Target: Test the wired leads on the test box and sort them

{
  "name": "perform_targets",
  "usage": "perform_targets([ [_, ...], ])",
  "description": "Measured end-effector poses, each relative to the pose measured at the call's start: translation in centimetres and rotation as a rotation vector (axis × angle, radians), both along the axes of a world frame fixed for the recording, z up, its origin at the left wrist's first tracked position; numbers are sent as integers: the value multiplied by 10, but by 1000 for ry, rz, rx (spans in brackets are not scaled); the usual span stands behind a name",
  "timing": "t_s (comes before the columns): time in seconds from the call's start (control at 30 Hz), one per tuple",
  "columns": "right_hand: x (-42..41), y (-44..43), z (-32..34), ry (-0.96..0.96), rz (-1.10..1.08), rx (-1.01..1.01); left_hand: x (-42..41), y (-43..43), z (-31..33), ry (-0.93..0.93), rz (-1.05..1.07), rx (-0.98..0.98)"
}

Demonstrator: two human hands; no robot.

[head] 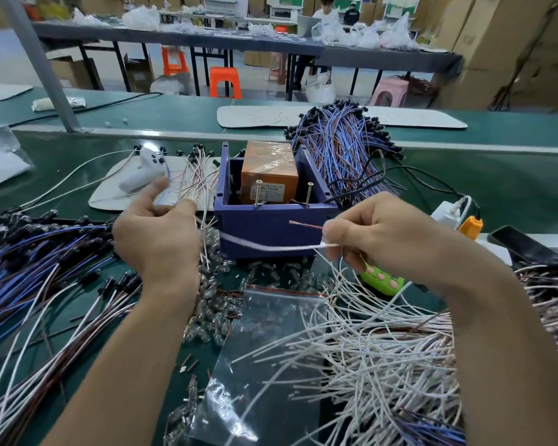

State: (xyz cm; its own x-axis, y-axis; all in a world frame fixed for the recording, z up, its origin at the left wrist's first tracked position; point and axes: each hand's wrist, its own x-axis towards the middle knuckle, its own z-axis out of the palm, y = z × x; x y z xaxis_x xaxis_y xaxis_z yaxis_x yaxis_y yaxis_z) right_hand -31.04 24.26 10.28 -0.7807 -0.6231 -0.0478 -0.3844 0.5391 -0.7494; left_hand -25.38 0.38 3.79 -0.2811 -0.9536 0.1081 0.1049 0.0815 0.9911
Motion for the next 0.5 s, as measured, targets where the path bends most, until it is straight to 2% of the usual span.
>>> perform_targets([
  [0.07,5,2,3,-37,59,75,7,-1,14,-89,84,-91],
  [0.17,11,0,5,34,62,262,27,20,46,-92,125,-549],
  [0.2,13,-1,5,75,50,310,33,32,55,-78,38,-714],
  [0.27,17,-2,6,123,20,356,41,54,65,-112,-306,-909],
  [0.33,21,1,7,121,-11,337,43,70,65,-297,-710,-935],
  [0.4,23,9,8,107,-28,296,41,79,59,-430,-1050,-856],
  [0.43,24,14,8,101,-33,285,40,82,56,-442,-1170,-796],
  [0.5,25,25,8,63,-36,262,39,86,53,-394,-1274,-719],
])
